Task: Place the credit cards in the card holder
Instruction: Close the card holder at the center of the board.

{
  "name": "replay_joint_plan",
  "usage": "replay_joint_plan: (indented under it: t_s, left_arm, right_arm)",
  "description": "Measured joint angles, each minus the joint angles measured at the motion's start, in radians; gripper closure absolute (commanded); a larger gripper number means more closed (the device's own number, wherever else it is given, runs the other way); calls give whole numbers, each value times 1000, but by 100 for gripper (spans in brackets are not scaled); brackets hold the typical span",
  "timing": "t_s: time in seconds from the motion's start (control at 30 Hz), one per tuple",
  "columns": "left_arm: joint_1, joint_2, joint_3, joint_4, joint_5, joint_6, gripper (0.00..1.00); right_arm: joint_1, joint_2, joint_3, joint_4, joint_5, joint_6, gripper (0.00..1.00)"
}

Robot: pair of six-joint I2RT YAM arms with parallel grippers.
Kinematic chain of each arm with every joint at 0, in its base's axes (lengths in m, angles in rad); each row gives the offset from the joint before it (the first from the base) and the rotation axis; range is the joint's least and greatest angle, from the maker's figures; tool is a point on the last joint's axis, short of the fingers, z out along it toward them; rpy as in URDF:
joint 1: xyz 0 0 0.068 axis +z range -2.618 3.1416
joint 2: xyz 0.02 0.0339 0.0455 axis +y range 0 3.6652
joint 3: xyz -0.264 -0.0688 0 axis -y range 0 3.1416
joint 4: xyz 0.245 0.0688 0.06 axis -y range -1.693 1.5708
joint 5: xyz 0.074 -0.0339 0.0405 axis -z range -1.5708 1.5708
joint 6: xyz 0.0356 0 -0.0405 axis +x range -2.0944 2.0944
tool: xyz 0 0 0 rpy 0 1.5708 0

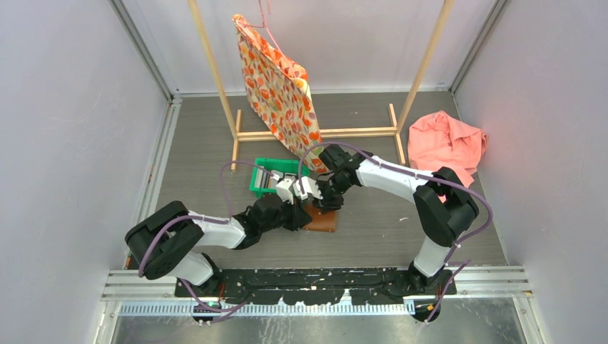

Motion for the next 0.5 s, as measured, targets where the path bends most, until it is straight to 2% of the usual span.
replay_joint_plan:
  t_s: [0.37, 0.5]
  left_arm:
    - [4, 21, 0, 27, -3, -37, 90]
    - [5, 26, 0, 32, -3, -48, 91]
  right_arm:
    - [0, 5, 0, 38, 15, 40, 71]
    - [0, 13, 0, 43, 13, 44, 79]
